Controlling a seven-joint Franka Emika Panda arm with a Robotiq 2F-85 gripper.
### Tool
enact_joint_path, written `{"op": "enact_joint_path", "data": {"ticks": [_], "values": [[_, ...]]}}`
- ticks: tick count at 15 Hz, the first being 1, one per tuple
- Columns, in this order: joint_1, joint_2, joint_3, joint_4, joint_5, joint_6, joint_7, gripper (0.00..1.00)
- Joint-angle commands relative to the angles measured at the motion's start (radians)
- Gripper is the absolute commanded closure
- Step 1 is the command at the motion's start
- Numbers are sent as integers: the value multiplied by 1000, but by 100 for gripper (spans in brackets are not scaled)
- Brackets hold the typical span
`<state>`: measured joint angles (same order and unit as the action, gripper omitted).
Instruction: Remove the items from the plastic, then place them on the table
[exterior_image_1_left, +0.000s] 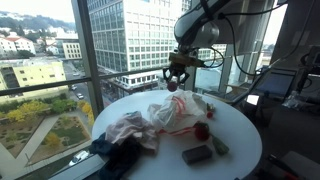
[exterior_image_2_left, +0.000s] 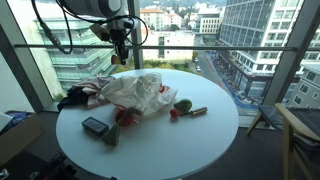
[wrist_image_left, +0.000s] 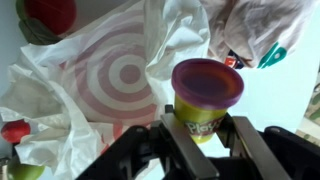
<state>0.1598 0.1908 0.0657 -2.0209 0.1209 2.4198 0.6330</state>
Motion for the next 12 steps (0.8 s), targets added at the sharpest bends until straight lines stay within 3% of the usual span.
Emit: {"op": "enact_joint_path", "data": {"ticks": [1,10,12], "values": [[14,-30,67,-26,84,42,-162,83],[136,146,208,-37,102,225,-354,83],[159,183,213,-48,65,275,-380,83]]}}
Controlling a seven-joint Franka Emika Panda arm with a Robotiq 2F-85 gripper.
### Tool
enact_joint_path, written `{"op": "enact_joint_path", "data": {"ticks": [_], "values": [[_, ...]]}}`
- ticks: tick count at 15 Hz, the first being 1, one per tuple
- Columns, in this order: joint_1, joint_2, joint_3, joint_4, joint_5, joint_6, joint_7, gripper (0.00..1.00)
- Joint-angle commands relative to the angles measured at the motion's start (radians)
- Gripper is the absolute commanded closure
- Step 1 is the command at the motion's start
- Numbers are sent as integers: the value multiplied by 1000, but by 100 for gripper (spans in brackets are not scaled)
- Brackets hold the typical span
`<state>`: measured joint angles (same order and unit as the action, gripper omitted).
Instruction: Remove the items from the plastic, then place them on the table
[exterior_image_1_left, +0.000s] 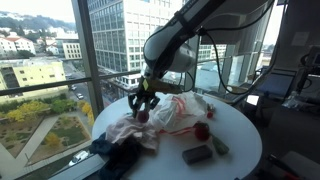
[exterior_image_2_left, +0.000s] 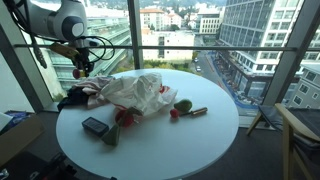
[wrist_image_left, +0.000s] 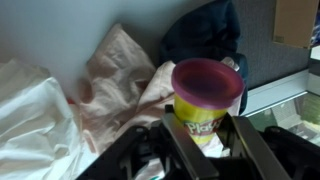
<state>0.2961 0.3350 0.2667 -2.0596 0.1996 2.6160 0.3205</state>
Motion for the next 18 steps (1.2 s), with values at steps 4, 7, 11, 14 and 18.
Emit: {"op": "enact_joint_path", "data": {"ticks": [4,7,11,14,18], "values": [[110,109,-83,-43,-212,186,-26,83],[152,143,-134,-53,-280,249,-16,83],[158,149,-148,-61,-266,306,-19,26],[146,141,-174,-79,-256,321,-9,3],[115,72,-227,-136,-227,266,30,0]]}}
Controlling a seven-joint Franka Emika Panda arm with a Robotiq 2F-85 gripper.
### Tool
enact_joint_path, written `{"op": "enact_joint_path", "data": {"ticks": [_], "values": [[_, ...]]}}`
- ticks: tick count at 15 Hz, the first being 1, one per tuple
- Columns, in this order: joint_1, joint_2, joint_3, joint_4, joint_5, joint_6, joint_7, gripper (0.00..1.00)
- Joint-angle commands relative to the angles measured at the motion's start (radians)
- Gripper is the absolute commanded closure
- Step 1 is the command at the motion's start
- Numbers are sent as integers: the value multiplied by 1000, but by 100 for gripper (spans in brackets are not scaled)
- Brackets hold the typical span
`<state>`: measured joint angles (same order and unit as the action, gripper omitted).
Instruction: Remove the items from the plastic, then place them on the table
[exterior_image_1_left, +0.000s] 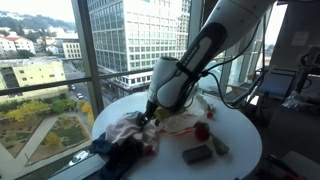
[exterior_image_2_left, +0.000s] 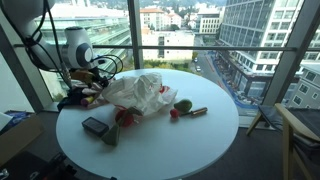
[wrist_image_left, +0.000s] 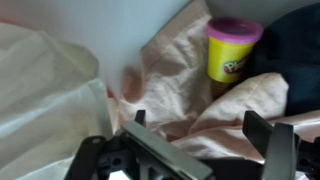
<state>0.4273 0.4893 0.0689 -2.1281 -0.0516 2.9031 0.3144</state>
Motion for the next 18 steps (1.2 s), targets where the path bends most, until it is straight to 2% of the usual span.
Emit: {"op": "enact_joint_path", "data": {"ticks": [1,3,8,9,15,18], "values": [[-28,-116,-37,-91,32,-47,47,0],[-44,-192,-56,-145,41,-44,80,0],[-154,-418,38,-259,197,-115,50,0],[-158,-464,35,-278,199,-146,73,0],[-226,-646,56,-333,50,-393,255,0],[-266,-692,85,-349,3,-465,318,0]]}}
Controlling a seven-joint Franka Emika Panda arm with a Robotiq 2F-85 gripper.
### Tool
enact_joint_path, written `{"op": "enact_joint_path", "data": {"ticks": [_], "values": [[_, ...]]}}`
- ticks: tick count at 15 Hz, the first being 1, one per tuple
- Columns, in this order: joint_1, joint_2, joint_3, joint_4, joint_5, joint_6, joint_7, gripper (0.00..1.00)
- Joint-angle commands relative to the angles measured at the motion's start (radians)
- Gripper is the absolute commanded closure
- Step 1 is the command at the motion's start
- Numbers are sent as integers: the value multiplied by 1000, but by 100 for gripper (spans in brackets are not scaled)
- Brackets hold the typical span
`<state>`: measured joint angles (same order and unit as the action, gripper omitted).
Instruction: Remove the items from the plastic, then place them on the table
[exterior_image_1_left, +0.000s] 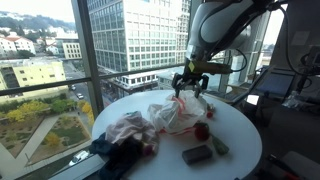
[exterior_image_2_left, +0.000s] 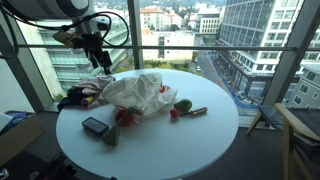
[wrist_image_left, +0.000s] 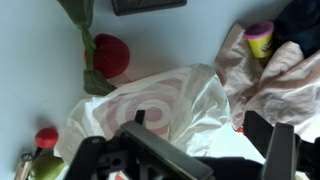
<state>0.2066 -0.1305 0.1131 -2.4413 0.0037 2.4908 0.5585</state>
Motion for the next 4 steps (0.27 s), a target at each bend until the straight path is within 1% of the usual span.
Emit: {"op": "enact_joint_path", "data": {"ticks": [1,4], "values": [[-41,-17,37,-6,-6,-24,11,0],[-56,-43,48,-21,-25,-42,40,0]]}}
